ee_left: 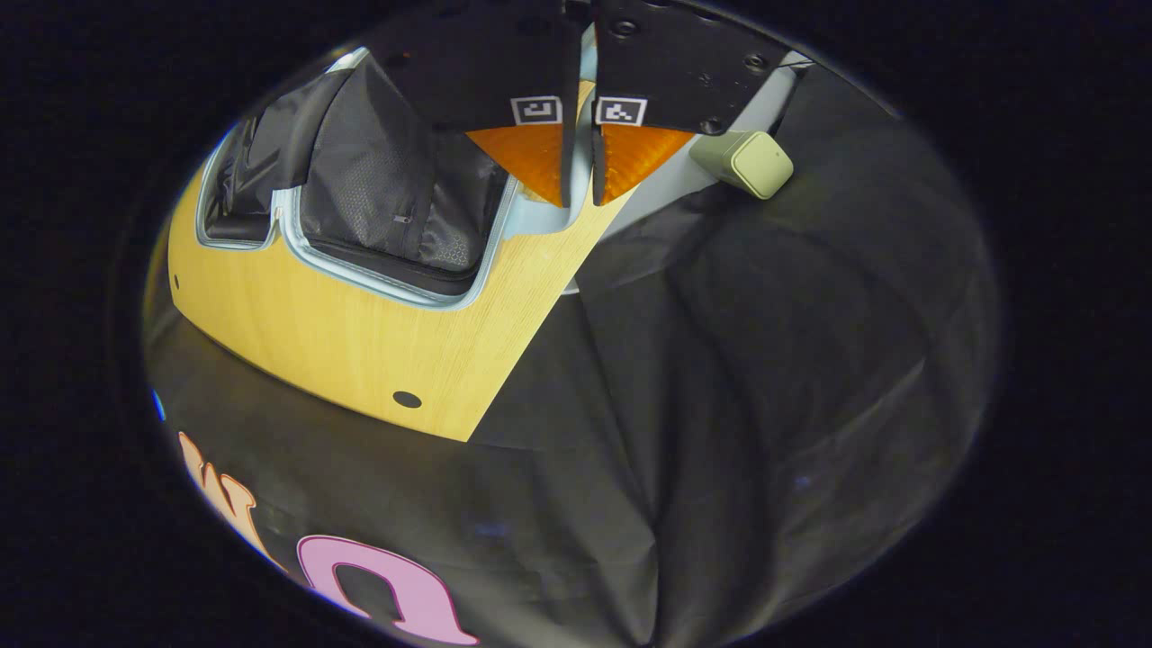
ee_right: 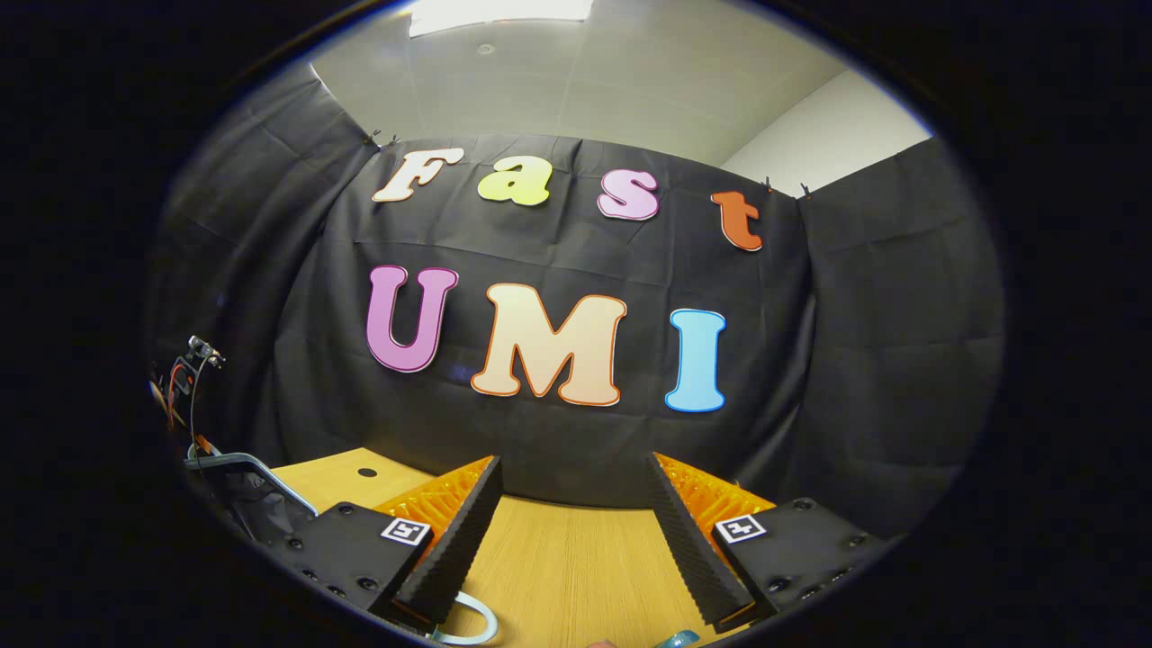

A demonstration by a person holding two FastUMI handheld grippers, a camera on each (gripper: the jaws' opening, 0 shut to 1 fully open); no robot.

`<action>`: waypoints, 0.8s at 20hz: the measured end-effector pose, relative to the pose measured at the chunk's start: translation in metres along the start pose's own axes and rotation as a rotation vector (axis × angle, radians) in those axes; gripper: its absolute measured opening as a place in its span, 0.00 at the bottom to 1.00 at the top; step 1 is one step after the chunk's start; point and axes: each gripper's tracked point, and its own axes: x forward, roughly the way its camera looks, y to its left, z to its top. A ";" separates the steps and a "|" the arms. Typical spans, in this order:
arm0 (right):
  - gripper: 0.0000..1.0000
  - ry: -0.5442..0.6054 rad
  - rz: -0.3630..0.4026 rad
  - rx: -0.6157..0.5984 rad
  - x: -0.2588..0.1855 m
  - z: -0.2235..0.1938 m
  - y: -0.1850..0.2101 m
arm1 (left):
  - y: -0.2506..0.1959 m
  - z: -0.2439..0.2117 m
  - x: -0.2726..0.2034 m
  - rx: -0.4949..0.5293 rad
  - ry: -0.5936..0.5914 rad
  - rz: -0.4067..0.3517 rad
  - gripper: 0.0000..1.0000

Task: First open the suitcase, pack the skin care products into it, and then close the suitcase.

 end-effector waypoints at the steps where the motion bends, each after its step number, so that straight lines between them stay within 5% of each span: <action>1: 0.98 -0.001 0.001 0.000 0.000 0.001 -0.001 | 0.001 0.001 0.000 -0.005 -0.019 0.005 0.01; 4: 0.98 -0.006 0.000 0.005 0.001 0.001 -0.008 | 0.002 0.019 -0.007 -0.004 -0.132 0.031 0.19; 8: 0.99 -0.036 -0.012 0.028 0.000 0.010 -0.027 | -0.028 0.048 -0.037 0.012 -0.297 0.016 0.90; 12: 0.98 -0.059 -0.001 0.025 0.002 0.014 -0.047 | -0.074 0.085 -0.089 0.004 -0.536 -0.047 0.95; 16: 0.98 -0.063 0.027 0.050 0.002 0.015 -0.066 | -0.149 0.087 -0.141 -0.001 -0.622 -0.141 0.95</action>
